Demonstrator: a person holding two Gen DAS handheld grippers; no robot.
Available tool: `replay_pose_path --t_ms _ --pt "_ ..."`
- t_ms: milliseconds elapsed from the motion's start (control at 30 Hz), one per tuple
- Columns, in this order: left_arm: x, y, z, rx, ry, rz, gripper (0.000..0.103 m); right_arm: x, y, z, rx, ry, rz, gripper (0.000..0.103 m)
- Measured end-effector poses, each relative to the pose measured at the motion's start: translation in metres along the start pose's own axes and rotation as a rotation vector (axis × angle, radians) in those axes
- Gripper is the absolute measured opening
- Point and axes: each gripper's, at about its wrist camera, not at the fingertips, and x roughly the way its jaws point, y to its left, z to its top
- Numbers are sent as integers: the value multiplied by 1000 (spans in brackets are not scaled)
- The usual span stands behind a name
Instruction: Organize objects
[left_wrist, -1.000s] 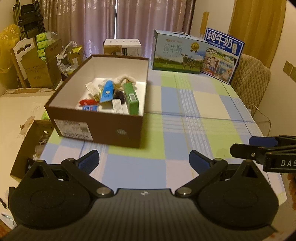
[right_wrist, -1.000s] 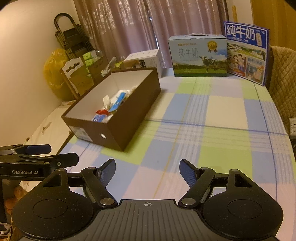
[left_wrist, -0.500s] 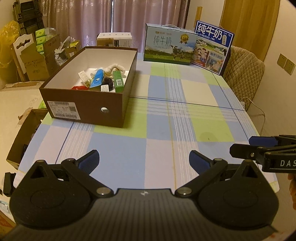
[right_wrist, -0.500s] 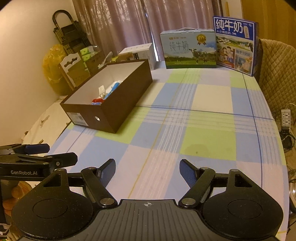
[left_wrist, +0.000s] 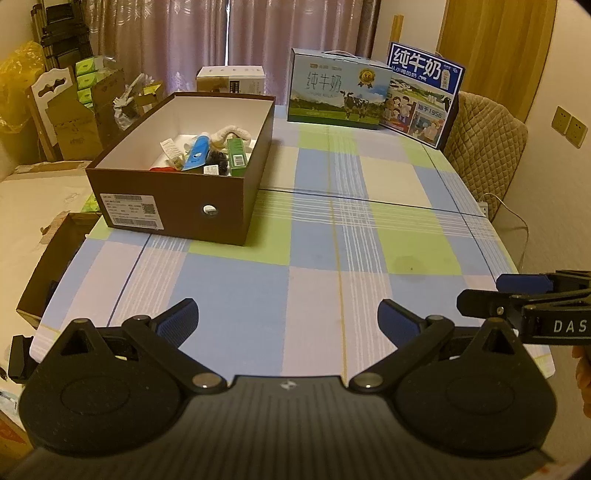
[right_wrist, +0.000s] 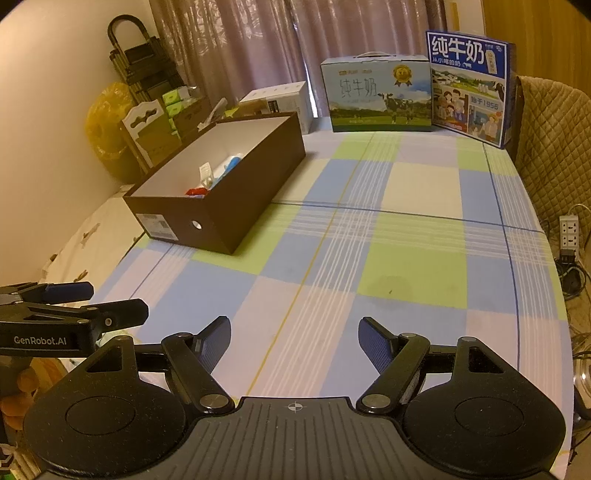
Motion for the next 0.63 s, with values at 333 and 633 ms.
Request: replay_pose_path --t_ms 333,633 --pt "-1 2 -2 4 3 -1 102 2 4 -3 3 8 -2 73" --pt "3 4 1 12 4 -8 102 6 6 -2 13 17 -9 73"
